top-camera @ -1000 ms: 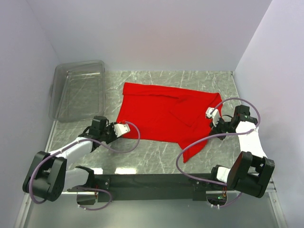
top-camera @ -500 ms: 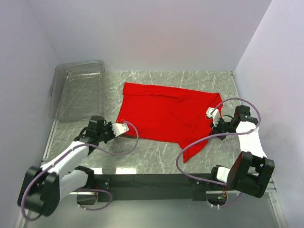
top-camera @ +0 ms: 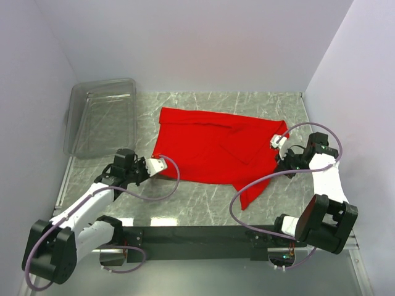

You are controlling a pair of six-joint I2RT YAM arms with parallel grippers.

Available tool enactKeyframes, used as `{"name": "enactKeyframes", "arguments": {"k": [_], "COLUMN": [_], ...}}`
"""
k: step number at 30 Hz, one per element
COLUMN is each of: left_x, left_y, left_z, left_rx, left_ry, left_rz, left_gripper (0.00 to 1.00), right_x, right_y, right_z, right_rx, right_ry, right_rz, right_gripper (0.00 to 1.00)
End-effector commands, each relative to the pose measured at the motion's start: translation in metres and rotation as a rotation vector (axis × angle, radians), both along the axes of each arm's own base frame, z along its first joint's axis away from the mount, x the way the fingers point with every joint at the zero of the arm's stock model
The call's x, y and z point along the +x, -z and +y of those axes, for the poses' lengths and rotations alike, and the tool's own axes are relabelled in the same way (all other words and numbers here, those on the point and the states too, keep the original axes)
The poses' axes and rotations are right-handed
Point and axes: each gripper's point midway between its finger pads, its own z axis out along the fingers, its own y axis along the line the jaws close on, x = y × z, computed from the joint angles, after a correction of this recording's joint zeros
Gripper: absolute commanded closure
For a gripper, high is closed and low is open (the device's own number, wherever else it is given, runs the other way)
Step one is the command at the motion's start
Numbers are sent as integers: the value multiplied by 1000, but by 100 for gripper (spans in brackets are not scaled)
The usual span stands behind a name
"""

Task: Fold and stack the t-shirts
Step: Fold the T-shirt at the center of the board.

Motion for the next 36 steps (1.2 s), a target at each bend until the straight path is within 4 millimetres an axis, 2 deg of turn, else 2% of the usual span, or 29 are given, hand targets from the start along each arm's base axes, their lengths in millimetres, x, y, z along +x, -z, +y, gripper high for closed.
{"name": "enactKeyframes", "arguments": {"k": [1, 9, 22, 36], "left_x": [16, 16, 6, 9], "left_y": [-17, -21, -29, -28], "left_z": [-9, -12, -11, -10], "left_rx": [-35, -57, -77, -86], "left_ry": [6, -3, -1, -21], "left_rz": [-40, -35, -40, -39], "left_gripper": [100, 100, 100, 100], "right_x": [3, -3, -1, 10], "right_y": [-16, -6, -4, -3], "right_z": [1, 0, -2, -18], "right_rx": [21, 21, 13, 4], "right_ry": [-6, 14, 8, 61], "right_rz": [-23, -5, 0, 30], "right_gripper": [100, 100, 100, 100]}}
